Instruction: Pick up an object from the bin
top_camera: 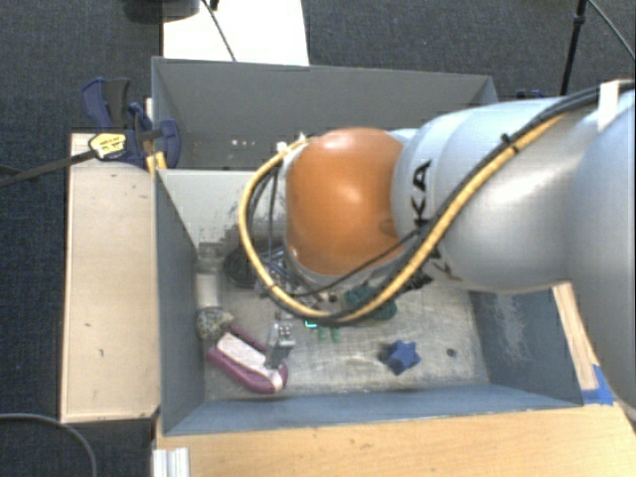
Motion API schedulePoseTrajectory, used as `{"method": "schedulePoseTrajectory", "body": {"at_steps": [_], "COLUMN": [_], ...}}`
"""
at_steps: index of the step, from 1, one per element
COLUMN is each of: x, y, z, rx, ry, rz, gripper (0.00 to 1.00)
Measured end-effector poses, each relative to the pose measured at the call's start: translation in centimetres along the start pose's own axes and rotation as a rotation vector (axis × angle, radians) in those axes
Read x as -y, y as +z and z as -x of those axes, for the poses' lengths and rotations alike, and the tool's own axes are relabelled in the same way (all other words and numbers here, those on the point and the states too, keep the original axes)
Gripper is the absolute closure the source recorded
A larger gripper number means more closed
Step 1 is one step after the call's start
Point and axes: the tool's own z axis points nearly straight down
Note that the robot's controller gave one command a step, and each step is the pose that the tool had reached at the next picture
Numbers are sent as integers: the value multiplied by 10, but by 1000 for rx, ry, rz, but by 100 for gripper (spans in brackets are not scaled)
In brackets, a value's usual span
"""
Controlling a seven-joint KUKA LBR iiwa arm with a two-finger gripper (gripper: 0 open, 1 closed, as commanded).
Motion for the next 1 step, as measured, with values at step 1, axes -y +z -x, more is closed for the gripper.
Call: {"method": "schedulePoseTrajectory", "body": {"at_steps": [1], "x": [-20], "y": [95], "z": [-4], "rx": [23], "ry": [-164], "rz": [5], "gripper": [0]}}
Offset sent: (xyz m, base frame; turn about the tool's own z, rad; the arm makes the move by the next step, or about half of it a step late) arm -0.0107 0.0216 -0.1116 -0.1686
